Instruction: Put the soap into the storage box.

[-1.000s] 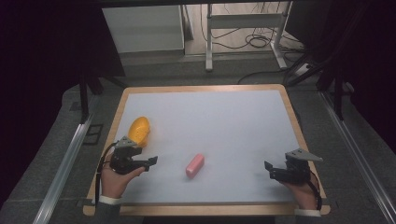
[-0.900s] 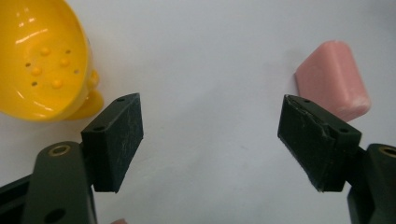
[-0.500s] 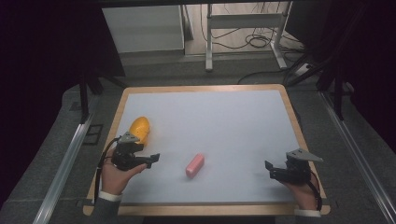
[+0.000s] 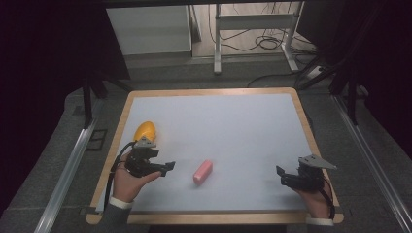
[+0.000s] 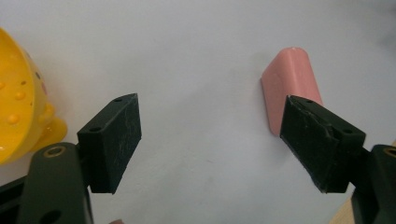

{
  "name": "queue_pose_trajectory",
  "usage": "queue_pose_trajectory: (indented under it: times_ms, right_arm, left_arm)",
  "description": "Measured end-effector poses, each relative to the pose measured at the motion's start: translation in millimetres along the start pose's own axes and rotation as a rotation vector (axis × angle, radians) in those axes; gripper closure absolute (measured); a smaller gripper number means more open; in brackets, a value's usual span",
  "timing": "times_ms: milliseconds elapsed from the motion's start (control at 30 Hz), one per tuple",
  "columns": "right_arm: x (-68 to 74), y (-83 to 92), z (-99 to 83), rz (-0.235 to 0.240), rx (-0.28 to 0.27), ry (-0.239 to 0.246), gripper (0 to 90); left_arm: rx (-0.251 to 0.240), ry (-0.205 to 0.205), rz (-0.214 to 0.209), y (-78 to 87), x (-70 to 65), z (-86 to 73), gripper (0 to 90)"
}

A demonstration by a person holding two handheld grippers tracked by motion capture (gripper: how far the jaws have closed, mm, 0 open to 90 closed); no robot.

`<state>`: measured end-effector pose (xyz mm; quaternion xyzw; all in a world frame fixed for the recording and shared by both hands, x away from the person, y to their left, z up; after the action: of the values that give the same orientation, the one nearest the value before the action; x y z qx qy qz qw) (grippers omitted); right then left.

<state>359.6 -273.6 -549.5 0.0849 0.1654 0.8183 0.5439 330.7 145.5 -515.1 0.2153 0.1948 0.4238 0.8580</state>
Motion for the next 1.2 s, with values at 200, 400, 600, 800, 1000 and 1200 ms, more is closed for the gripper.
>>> queue_pose_trajectory:
  times_ms: [200, 400, 600, 800, 1000, 1200]
  right_arm:
    - [-3.7, -0.2, -2.8, -0.011, 0.013, -0.012, 9.9]
    - [-3.0, -1.6, -5.8, 0.003, 0.024, -0.017, 9.9]
    - [-2.2, -1.7, -5.8, 0.005, 0.030, -0.014, 9.9]
    - [-3.1, -1.9, -6.8, 0.002, 0.035, -0.015, 9.9]
    - [-2.6, -2.0, -6.8, 0.003, 0.036, -0.014, 9.9]
    - [-2.9, -1.9, -6.7, 0.002, 0.036, -0.014, 9.9]
  left_arm:
    - [0.013, -0.020, -0.005, -1.3, -3.8, 4.2, 20.9]
    - [0.015, -0.024, -0.038, -2.3, -11.5, 7.7, 20.7]
    - [0.022, -0.040, -0.042, -5.5, -18.9, 12.0, 20.7]
    - [0.036, -0.048, -0.060, -12.5, -27.3, 14.8, 20.3]
    - [0.051, -0.052, -0.072, -18.0, -32.9, 17.5, 20.6]
    - [0.067, -0.074, -0.088, -24.6, -41.1, 20.7, 20.6]
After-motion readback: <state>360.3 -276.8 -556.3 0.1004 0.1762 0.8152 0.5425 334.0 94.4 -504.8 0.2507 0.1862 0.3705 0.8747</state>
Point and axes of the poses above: each handheld gripper's, and its own axes: y roughly backward along the jaws, z roughly out of its top, x roughly to its left, the point moved 9 cm from there along -y, roughly forward along the jaws, and after that the axes turned 13 degrees about -x, right-handed, at the moved point
